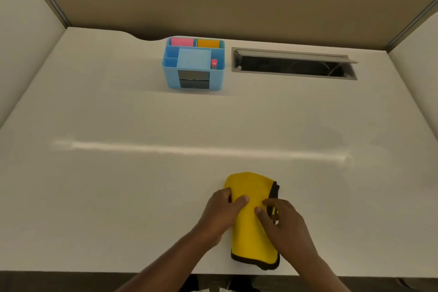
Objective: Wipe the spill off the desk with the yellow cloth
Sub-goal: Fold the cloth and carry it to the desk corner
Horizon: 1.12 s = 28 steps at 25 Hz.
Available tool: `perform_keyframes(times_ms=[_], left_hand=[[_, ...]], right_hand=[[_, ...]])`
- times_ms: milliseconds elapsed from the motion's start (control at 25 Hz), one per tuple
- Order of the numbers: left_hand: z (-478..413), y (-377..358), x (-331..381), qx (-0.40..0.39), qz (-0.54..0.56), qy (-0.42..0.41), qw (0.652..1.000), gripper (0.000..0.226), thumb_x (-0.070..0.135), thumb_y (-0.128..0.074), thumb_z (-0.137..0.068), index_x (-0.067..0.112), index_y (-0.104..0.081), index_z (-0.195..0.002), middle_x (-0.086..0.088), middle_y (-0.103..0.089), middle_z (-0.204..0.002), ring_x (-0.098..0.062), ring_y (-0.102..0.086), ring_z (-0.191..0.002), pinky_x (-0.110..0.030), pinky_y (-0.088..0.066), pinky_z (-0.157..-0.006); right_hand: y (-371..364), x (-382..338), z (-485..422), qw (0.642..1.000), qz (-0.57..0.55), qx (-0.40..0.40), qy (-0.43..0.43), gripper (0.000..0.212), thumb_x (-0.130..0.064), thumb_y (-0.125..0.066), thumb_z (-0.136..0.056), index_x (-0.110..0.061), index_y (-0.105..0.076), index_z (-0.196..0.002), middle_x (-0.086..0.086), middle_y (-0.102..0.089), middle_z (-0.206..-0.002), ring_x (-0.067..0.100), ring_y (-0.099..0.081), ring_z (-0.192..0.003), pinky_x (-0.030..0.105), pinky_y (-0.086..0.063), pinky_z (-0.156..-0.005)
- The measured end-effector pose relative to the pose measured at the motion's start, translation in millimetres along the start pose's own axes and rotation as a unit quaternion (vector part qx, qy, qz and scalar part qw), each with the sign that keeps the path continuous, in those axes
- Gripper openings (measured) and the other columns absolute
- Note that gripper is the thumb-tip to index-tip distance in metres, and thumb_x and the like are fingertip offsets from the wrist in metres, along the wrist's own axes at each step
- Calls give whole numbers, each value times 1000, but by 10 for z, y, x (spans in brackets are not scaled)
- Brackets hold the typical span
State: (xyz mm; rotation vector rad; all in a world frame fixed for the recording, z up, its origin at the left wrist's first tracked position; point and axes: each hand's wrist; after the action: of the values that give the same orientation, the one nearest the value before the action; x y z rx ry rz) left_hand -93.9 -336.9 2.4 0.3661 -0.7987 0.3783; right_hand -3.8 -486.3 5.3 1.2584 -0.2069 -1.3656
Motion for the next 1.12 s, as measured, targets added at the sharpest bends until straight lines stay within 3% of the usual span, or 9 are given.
perform_keyframes(times_ms=[80, 160, 280, 400, 520, 720, 920, 1040, 1120], left_hand=[[56, 36, 183, -58, 126, 24, 990, 38, 41, -68, -92, 21, -64, -124, -5, -72, -121, -22, -69, -110, -45, -59, -99], [101, 68, 338, -104, 229, 37, 967, 45, 39, -70, -86, 19, -65, -126, -7, -76, -119, -26, -72, -110, -45, -60, -95], [118, 113, 456, -138, 308, 43, 940, 43, 34, -69, -82, 20, -66, -122, -6, -80, -113, -27, -76, -102, -44, -62, -86], [14, 57, 494, -120, 305, 35, 944, 47, 34, -75, -81, 21, -65, -125, -6, -79, -115, -31, -75, -106, -48, -61, -87], [-164, -131, 488, -59, 251, 55, 965, 64, 38, -86, -73, 18, -62, -128, -10, -75, -120, -35, -70, -111, -51, -59, -92], [-417, -834, 631, -20, 204, 121, 971, 55, 40, -75, -86, 10, -56, -128, -12, -67, -117, -34, -64, -107, -50, -53, -92], [-803, -1604, 1086, -137, 284, 157, 936, 59, 45, -75, -80, 17, -61, -131, -20, -73, -123, -45, -66, -114, -60, -53, -101], [-1041, -2182, 1459, -178, 301, 139, 927, 48, 35, -67, -84, 18, -63, -129, -20, -73, -123, -44, -67, -113, -56, -55, -93], [-1208, -2514, 1725, -184, 271, 111, 938, 46, 30, -66, -87, 18, -60, -132, -19, -70, -128, -43, -65, -115, -57, -54, -98]], right_hand=[[100, -59, -41, 986, -139, -30, -84, 80, -81, -49, -77, -30, -50, -138, -6, -60, -131, 10, -63, -101, 21, -50, -80], [214, -91, -93, 902, -368, -101, -202, 91, -86, -58, -71, -27, -48, -140, 2, -64, -132, 23, -68, -109, 42, -56, -93], [372, -135, -149, 787, -552, -194, -196, 61, -55, -66, -84, -19, -56, -132, 14, -70, -125, 36, -68, -111, 57, -52, -99], [498, -70, -253, 813, -541, -163, -142, 54, -50, -77, -82, -23, -61, -126, 7, -74, -119, 32, -71, -108, 53, -56, -95], [688, 56, -392, 880, -461, -79, -84, 67, -64, -81, -66, -31, -63, -121, -8, -76, -111, 16, -73, -99, 29, -60, -77], [1085, 518, -638, 914, -395, -35, -87, 25, -38, -68, -90, -37, -60, -114, -15, -70, -106, 8, -68, -93, 15, -52, -63], [1672, 1132, -981, 915, -385, 2, -121, 38, -40, -69, -90, -30, -59, -124, -13, -68, -105, 11, -66, -94, 21, -52, -65], [2153, 1578, -1188, 917, -379, 43, -116, 72, -70, -78, -63, -32, -62, -121, -9, -70, -108, 15, -67, -96, 23, -53, -66], [2471, 1859, -1377, 921, -368, 61, -109, 65, -59, -77, -74, -25, -62, -128, 0, -70, -116, 16, -66, -96, 26, -53, -67]])
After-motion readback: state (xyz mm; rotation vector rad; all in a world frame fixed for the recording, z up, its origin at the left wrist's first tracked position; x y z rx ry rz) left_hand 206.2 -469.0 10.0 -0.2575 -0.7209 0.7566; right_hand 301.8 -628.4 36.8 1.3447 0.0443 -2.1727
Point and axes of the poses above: each hand's wrist, its own z-axis away from the middle knuckle, its own y-axis out of the back of the hand, x = y × z
